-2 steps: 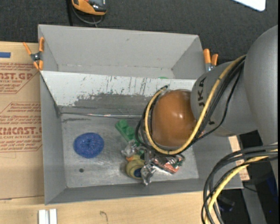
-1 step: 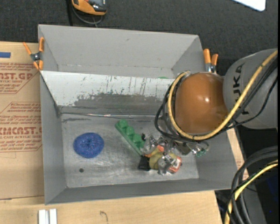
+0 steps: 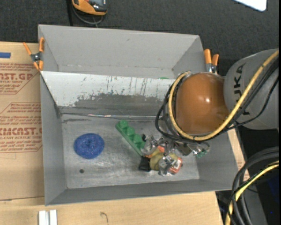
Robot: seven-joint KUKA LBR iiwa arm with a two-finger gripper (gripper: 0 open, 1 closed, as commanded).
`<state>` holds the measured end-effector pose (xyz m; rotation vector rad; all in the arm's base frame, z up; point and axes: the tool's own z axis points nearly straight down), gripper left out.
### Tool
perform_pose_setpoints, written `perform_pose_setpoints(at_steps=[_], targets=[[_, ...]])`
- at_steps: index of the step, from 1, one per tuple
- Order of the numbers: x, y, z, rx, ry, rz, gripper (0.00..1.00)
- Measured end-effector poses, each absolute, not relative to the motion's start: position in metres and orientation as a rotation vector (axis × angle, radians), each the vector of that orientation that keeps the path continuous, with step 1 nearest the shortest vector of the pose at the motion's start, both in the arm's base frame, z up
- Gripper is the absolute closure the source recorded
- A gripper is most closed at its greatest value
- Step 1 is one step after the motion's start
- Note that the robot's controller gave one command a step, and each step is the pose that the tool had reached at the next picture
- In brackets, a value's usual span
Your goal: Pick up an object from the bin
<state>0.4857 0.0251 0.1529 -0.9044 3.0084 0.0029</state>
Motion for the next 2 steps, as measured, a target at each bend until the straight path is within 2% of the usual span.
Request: perform_pose_setpoints(at_steps=[1,2], targets=[[0.4841,0.0259,0.2552,-0.957,2.991,0.002,1.00],[0.4841,0.0258,0.2552,-0.957,2.991,0.002,1.00]])
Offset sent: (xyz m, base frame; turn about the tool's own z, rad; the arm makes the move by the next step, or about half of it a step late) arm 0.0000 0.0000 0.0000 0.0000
